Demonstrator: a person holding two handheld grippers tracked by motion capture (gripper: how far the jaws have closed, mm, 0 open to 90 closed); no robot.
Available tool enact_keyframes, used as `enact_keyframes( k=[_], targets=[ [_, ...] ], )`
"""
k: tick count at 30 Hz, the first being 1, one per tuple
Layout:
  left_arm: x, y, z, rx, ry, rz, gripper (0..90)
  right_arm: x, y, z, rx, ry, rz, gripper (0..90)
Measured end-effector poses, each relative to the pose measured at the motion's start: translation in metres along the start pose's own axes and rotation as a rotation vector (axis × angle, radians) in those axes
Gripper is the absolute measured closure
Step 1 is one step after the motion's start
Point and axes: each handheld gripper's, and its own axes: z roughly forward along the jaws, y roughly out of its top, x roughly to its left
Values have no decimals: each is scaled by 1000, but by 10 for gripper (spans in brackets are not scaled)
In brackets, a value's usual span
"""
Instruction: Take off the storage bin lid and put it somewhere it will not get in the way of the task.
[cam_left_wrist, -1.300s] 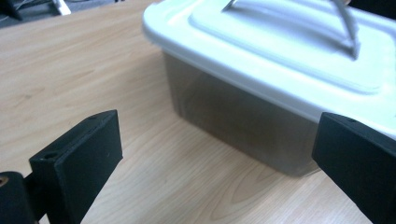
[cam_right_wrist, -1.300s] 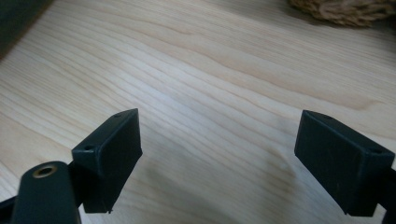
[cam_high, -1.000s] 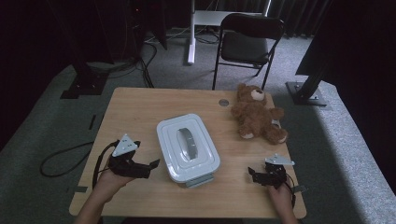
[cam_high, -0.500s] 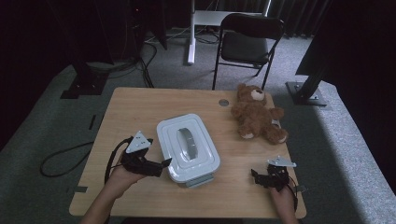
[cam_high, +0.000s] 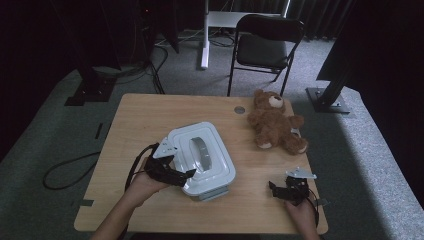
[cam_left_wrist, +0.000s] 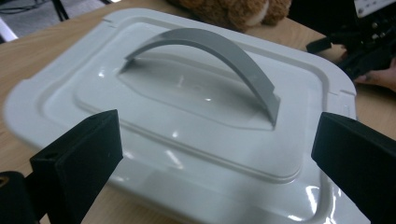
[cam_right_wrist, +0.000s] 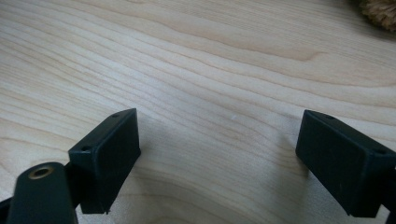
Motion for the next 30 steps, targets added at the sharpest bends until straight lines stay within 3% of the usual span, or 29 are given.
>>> enact_keyframes(
  k=[11, 30],
  targets=[
    [-7, 13, 20, 31, -26, 19, 26, 0, 0, 0, -1, -1, 2, 129],
    [-12, 29, 55, 76, -17, -34, 87, 0, 0, 0, -1, -1, 1, 129]
  ],
)
